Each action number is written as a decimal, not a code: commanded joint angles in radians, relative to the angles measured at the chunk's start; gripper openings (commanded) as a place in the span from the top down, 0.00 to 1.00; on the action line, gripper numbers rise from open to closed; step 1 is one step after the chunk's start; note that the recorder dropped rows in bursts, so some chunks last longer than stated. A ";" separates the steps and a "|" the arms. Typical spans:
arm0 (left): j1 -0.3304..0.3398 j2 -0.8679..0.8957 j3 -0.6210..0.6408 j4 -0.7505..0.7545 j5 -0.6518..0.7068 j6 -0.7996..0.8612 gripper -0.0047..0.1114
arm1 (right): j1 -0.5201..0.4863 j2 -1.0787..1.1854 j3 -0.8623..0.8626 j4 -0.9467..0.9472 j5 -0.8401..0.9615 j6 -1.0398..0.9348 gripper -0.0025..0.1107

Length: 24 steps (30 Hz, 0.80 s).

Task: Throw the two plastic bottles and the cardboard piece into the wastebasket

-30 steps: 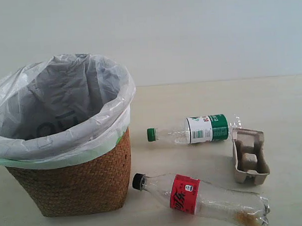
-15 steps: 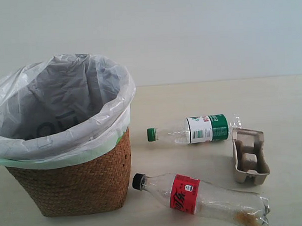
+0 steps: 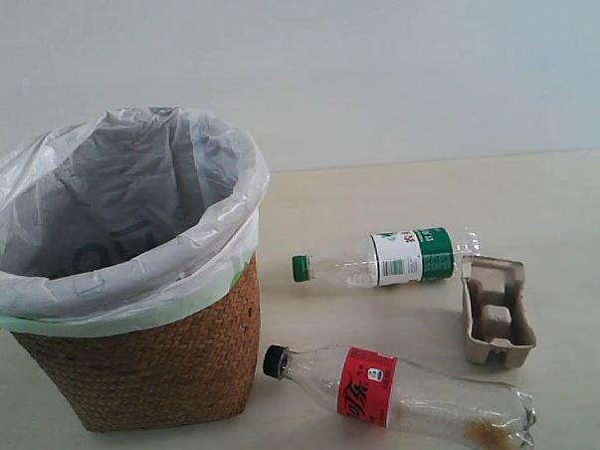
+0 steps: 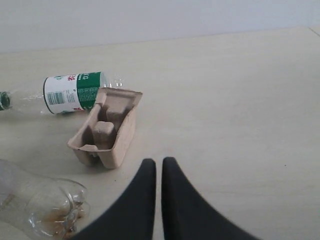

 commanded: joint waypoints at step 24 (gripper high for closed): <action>0.002 -0.003 0.004 0.005 -0.009 -0.005 0.93 | -0.002 -0.006 0.000 0.576 -0.056 0.439 0.98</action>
